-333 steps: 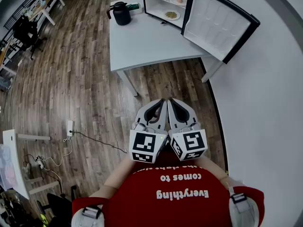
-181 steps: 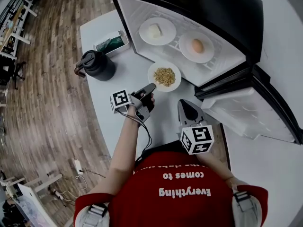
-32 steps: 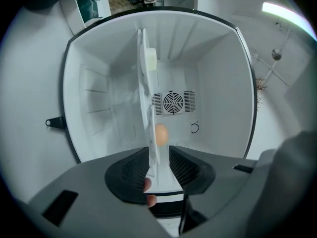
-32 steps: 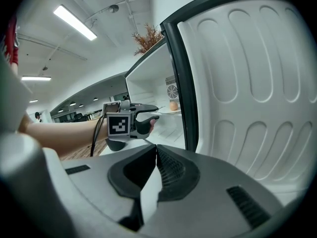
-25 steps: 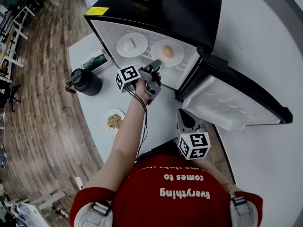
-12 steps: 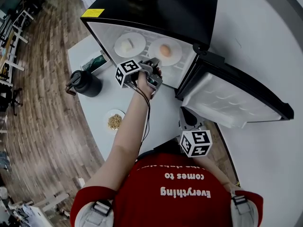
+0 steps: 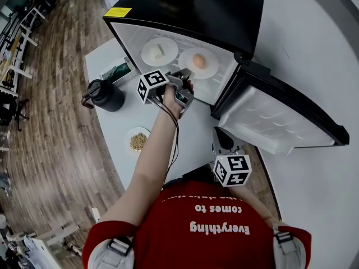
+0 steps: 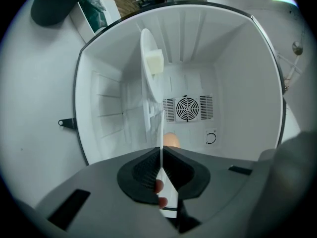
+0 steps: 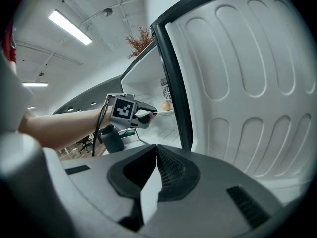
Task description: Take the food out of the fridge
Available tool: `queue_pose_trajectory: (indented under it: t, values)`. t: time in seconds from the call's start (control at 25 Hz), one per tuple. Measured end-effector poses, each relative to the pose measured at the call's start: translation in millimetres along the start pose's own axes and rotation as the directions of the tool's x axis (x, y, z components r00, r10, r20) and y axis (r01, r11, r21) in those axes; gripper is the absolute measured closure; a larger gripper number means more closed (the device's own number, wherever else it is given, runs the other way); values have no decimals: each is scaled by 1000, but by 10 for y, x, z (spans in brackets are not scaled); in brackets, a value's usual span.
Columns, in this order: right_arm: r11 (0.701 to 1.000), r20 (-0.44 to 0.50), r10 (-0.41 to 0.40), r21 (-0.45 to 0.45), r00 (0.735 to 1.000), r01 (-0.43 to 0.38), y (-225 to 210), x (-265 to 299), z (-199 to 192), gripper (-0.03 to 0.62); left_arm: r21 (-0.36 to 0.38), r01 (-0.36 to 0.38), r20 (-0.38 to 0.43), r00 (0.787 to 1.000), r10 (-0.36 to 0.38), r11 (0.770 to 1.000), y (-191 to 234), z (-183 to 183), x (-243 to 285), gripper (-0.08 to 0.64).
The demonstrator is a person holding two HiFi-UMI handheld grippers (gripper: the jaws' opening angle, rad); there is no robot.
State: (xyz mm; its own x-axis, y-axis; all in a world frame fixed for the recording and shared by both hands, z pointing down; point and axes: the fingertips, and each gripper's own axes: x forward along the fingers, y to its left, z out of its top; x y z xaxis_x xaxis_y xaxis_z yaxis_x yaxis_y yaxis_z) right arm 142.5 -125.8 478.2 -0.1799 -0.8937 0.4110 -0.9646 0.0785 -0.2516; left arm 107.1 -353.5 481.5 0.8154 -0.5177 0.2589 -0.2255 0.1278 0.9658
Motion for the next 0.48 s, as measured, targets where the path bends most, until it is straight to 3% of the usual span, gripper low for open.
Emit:
queue_pose_trajectory:
  t: [0.48]
  values:
    - [998, -30, 63, 3, 998, -63, 198, 2, -143, 577, 22, 88, -31, 996, -87, 996, -99, -219, -541, 537]
